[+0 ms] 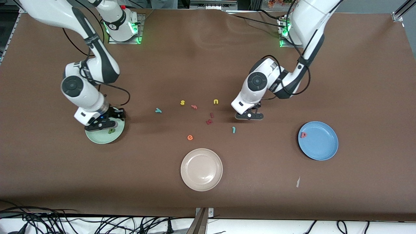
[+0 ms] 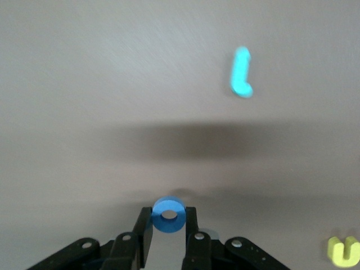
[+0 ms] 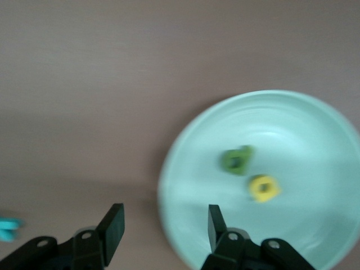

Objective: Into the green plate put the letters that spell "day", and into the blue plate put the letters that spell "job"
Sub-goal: 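Place yellow a with the right gripper while the left gripper places blue o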

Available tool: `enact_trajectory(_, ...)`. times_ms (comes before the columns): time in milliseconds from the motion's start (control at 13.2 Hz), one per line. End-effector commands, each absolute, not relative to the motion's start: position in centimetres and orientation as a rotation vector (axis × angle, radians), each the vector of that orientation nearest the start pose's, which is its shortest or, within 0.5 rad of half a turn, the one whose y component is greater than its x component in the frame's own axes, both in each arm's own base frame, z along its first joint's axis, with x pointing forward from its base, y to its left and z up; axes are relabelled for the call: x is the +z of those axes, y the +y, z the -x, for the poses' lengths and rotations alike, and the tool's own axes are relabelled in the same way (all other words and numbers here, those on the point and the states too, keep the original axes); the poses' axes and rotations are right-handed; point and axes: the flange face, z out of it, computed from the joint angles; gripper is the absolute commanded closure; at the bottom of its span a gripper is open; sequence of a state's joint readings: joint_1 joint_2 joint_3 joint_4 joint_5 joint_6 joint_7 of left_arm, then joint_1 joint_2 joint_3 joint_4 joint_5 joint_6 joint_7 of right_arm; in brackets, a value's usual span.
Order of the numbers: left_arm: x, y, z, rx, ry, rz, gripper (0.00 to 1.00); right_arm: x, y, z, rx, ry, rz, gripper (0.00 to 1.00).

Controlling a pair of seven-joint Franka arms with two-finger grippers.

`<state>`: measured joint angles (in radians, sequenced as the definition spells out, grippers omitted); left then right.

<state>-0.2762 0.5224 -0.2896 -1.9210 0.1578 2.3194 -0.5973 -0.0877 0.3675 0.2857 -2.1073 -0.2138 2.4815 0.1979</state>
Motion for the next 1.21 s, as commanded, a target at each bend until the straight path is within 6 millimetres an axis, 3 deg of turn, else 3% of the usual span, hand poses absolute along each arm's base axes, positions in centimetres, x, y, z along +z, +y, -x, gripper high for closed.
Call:
enact_trajectory(0,26.2,-25.8,-56.0,0.119,0.304,3.077,0.99,25.4,15.2,-55.7,-0.066,-0.092,3.14,0.32)
enact_trajectory(151,27.0,-20.7,-58.1,0.106,0.431,3.07,0.99,24.7,17.3,-55.1,-0.066,-0.02,3.12,0.32)
enact_trajectory(303,27.1,-17.4,-59.2,0.083,0.569,2.993,0.99,23.8,20.1,-54.3,-0.074,0.045,3.103,0.33)
enact_trajectory(454,27.3,-12.8,-60.5,0.061,0.569,2.926,0.99,23.1,22.3,-53.5,-0.08,0.154,3.081,0.34)
enact_trajectory(757,26.7,-7.6,-61.5,0.079,0.64,2.917,0.97,21.4,23.6,-51.8,-0.091,0.239,3.047,0.34)
enact_trajectory(908,25.2,-3.9,-62.1,0.077,0.658,2.933,0.9,20.8,23.8,-51.4,-0.078,0.243,3.046,0.34)
enact_trajectory(984,24.4,-2.7,-62.5,0.073,0.667,2.94,0.74,20.6,24.5,-51.1,-0.077,0.227,3.041,0.34)
enact_trajectory(1060,24.2,-2.3,-62.9,0.074,0.623,2.964,0.15,20.0,25.0,-50.5,-0.067,0.237,3.039,0.34)
enact_trajectory(1135,24.6,-2.4,-63.2,0.068,0.594,2.972,0.0,19.8,25.5,-50.2,-0.07,0.248,3.036,0.34)
